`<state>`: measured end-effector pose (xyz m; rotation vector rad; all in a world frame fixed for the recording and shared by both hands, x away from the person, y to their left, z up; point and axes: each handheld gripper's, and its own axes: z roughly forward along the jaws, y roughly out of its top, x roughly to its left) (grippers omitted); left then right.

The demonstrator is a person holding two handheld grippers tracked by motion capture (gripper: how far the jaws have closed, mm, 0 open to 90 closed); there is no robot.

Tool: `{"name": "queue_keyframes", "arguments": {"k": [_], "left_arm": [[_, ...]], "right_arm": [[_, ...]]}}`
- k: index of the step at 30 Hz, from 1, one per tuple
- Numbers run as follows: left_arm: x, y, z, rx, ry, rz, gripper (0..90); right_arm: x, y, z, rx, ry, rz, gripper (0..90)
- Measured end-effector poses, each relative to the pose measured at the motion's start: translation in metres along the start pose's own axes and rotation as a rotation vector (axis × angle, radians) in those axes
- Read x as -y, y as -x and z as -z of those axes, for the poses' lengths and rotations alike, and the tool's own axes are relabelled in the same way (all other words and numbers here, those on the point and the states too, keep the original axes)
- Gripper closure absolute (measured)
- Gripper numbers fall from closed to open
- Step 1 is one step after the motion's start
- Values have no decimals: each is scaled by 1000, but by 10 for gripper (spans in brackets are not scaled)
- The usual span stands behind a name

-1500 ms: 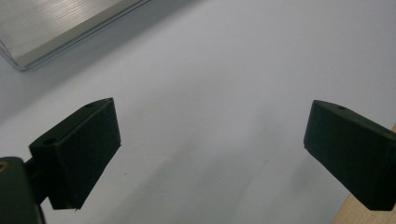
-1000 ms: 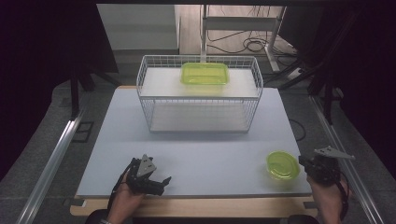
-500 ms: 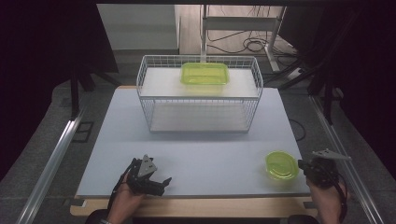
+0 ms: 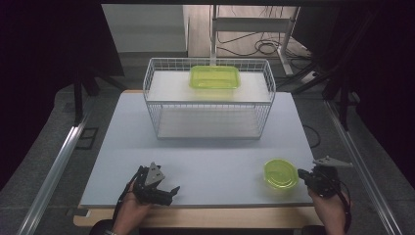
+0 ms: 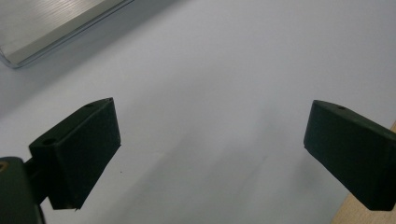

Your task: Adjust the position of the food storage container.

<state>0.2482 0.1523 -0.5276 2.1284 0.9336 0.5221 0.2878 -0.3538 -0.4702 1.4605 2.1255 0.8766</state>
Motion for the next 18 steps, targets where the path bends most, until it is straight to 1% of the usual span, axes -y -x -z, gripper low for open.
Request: {"name": "queue_keyframes", "arguments": {"k": [1,5,7,8,11,15,16,17,18], "left_arm": [[0,0,0,1,1,1,38],[0,0,0,1,0,0,38],[0,0,0,1,-1,-2,38],[0,0,0,2,0,-1,38],[0,0,0,2,-1,-2,38],[0,1,-1,2,-2,-4,38],[0,1,-1,3,-4,-5,37],[0,1,-1,3,-4,-5,38],[0,1,-1,4,-6,-5,37]], "right_arm": [[-1,-6,-2,-23,-2,4,888],[-2,-13,-5,-45,-5,13,888],[-3,-19,-7,-65,-4,17,888],[-4,-24,-10,-79,-5,21,887],[-5,-28,-12,-91,-5,25,888],[-6,-35,-18,-126,-13,29,887],[-6,-38,-21,-146,-16,25,886],[-6,-38,-21,-146,-16,25,886],[-6,-39,-24,-159,-20,23,886]]}}
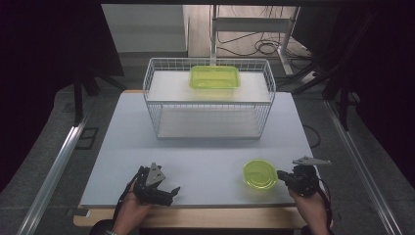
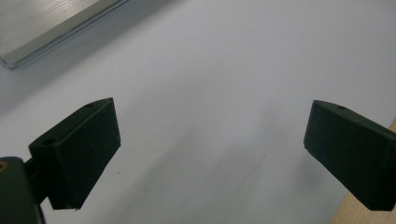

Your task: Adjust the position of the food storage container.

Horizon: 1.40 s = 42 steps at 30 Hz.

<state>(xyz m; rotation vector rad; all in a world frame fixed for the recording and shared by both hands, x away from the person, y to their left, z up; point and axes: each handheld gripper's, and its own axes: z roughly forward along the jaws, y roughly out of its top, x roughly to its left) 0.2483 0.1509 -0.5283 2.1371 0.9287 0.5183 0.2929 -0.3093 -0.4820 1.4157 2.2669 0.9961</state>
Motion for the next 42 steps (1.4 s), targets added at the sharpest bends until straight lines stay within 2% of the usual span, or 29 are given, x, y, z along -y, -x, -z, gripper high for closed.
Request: {"name": "queue_keyframes", "arguments": {"k": [14,18,26,31,42], "left_arm": [[0,0,-1,-1,-5,0,37],[0,1,-2,0,-8,-2,37],[0,1,-3,-1,-14,-5,37],[0,1,-3,-2,-15,-6,37],[0,1,-3,-1,-18,-7,37]], "right_arm": [[11,-4,-9,-60,-54,-2,883],[11,-10,-15,-77,-75,13,882],[4,-21,-29,-151,-80,20,879],[-2,-27,-37,-170,-75,29,873],[-17,-53,-63,-239,-84,67,864]]}}
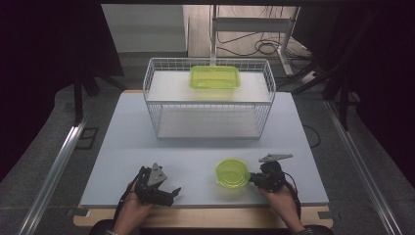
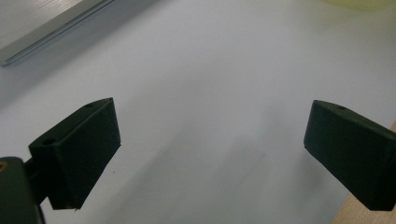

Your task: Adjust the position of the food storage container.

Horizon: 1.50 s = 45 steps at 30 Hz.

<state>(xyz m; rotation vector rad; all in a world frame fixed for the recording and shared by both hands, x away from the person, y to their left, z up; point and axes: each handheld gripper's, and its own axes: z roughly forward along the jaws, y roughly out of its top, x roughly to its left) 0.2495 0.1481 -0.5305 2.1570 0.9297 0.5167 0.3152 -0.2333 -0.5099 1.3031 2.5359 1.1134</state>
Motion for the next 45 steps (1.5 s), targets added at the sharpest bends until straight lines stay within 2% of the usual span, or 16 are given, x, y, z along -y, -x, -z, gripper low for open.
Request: {"name": "queue_keyframes", "arguments": {"k": [10,17,20,21,26,29,30,31,32,33,34,37,42,45], "left_arm": [[0,0,0,1,0,-1,37],[0,0,0,4,0,-2,37],[0,0,0,4,1,-2,37],[0,0,0,5,1,-3,37],[0,1,1,5,0,-5,37],[0,1,1,-1,-8,-3,33],[-1,1,1,-4,-10,-2,33],[-1,1,1,-5,-12,1,32],[-1,1,1,-6,-12,2,31],[-1,1,1,-6,-12,3,31],[-1,1,1,-7,-12,2,31],[-1,1,1,-7,-15,0,30],[0,2,0,-10,-17,-6,30],[-1,2,0,-10,-18,-9,30]], "right_arm": [[-16,-17,-23,-43,-11,49,866],[-22,-22,-30,-45,-6,80,867],[-22,-21,-28,-33,-5,85,865],[-21,-19,-24,-8,-1,94,861],[-18,-15,-12,34,25,111,824],[-14,-12,2,60,50,152,718],[-14,-12,2,60,50,152,718],[-12,-12,6,57,58,166,681],[-10,-12,13,67,73,187,594],[-10,-12,13,67,73,187,594],[-9,-12,15,71,76,194,557],[-5,-10,21,86,77,214,403],[6,-6,22,74,70,201,206],[8,-6,22,64,64,186,159]]}}
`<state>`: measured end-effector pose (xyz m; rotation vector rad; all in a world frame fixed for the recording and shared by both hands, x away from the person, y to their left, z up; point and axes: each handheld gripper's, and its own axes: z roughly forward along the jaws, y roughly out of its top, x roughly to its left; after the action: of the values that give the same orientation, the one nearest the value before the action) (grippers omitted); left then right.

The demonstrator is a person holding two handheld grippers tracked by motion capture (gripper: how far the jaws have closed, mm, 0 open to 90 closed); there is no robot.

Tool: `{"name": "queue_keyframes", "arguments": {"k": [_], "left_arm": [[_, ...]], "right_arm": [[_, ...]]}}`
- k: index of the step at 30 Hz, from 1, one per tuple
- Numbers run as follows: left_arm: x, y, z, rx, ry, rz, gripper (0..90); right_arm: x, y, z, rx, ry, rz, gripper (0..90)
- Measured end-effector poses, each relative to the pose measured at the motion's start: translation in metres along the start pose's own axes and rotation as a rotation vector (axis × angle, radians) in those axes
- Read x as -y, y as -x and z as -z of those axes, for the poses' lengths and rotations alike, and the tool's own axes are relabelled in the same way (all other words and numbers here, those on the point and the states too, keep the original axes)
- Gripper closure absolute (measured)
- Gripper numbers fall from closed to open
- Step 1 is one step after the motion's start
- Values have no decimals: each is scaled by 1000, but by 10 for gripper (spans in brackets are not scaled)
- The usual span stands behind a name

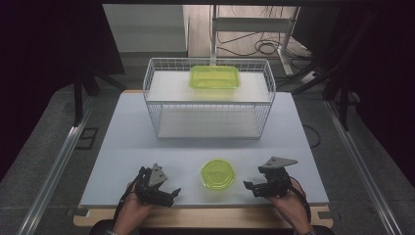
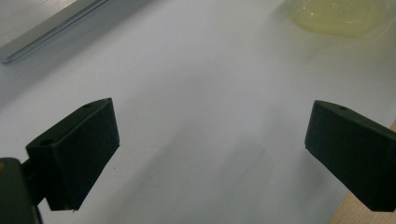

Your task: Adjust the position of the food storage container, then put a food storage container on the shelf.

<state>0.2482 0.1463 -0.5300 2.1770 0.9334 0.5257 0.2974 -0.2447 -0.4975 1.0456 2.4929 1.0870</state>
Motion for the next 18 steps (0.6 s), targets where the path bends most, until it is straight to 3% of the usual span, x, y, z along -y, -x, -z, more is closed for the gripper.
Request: {"name": "queue_keyframes", "arguments": {"k": [9,10,15,18], "left_arm": [[0,0,-1,1,-1,-5,30],[0,0,-1,1,-1,-7,30],[0,1,-1,0,-4,-13,30],[0,1,-1,-1,-4,-14,30]], "right_arm": [[0,4,-1,-3,31,-16,55],[-1,3,-2,-21,31,-35,54],[-7,-2,-4,-39,22,-39,38],[-14,-5,-4,-70,32,-76,33]]}}
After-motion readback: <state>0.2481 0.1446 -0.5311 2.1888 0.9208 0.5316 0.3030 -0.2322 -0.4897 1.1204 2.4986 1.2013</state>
